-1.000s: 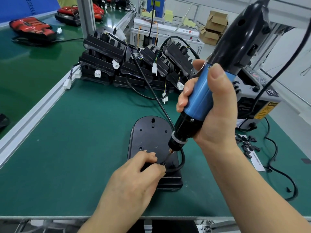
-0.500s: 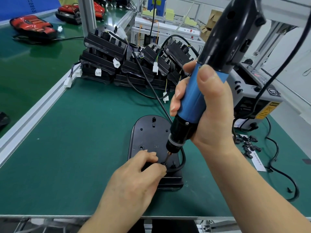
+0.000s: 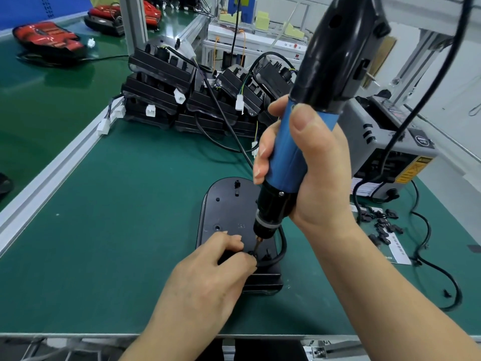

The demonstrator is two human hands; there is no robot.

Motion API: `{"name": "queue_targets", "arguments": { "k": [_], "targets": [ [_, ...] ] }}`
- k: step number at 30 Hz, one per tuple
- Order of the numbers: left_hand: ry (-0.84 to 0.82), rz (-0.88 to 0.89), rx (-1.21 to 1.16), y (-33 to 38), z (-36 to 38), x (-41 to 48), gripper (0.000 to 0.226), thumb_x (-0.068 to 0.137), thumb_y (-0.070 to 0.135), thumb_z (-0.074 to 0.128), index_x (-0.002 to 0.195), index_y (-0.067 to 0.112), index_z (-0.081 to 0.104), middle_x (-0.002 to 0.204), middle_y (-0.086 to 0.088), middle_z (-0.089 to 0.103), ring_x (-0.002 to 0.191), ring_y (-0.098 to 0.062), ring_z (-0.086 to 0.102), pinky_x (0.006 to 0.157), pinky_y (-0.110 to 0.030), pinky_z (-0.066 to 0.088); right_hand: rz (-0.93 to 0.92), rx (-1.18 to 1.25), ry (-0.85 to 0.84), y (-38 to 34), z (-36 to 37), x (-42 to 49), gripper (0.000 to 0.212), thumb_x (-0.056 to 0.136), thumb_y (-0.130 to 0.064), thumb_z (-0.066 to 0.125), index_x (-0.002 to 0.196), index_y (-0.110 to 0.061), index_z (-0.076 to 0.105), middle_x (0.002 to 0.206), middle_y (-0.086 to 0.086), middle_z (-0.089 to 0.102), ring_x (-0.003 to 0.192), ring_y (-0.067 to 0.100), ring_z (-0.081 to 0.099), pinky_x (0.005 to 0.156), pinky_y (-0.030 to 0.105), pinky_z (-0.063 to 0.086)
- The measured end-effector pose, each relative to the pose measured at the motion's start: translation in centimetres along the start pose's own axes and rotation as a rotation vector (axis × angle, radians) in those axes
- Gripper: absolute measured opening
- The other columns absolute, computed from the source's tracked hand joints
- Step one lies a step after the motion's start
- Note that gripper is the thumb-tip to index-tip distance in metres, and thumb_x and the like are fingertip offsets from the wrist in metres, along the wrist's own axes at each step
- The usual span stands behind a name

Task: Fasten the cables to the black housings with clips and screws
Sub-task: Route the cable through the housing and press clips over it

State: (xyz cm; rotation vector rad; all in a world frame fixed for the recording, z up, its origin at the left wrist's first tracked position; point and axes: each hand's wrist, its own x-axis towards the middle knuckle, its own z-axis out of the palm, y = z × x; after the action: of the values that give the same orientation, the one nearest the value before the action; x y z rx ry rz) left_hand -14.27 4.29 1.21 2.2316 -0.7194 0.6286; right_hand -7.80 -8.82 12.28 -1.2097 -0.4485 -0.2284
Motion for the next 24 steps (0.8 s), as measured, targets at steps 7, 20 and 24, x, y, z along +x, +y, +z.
{"name": "queue_targets", "arguments": {
  "k": [7, 20, 24],
  "targets": [
    [-0.041, -0.005, 0.017, 0.0, -0.2, 0.0, 0.023, 0.075, 0.011, 0.075, 0.085, 0.026, 0.061, 0.093, 0.002, 0.061, 0.098, -0.006, 0.062, 0.057, -0.027, 0.055, 0.013, 0.002, 0.104, -0.4, -1.1, 0.3, 0.043, 0.078, -0.036, 0.061, 0.107, -0.007, 0.049, 0.065, 0.005, 0.057, 0.049, 0.019, 0.053, 0.05, 0.029, 0.047],
    [-0.004, 0.018, -0.009, -0.2, 0.3, 0.2, 0.025, 0.074, 0.014, 0.079, 0.079, 0.03, 0.06, 0.088, 0.006, 0.061, 0.095, -0.001, 0.062, 0.063, -0.019, 0.053, 0.152, -0.153, 0.896, -6.4, -16.6, -2.4, 0.029, 0.084, -0.045, 0.065, 0.096, -0.02, 0.056, 0.075, -0.001, 0.053, 0.05, 0.01, 0.059, 0.053, 0.025, 0.054],
    [0.015, 0.047, -0.018, -0.5, 0.2, 0.3, 0.005, 0.084, 0.036, 0.049, 0.085, 0.035, 0.054, 0.093, 0.012, 0.056, 0.098, 0.004, 0.057, 0.066, -0.017, 0.05, 0.319, -0.205, 1.048, -5.7, -21.4, -4.5, 0.032, 0.081, -0.044, 0.069, 0.095, -0.02, 0.053, 0.098, 0.006, 0.052, 0.058, 0.02, 0.066, 0.051, 0.027, 0.056]
  ]
}}
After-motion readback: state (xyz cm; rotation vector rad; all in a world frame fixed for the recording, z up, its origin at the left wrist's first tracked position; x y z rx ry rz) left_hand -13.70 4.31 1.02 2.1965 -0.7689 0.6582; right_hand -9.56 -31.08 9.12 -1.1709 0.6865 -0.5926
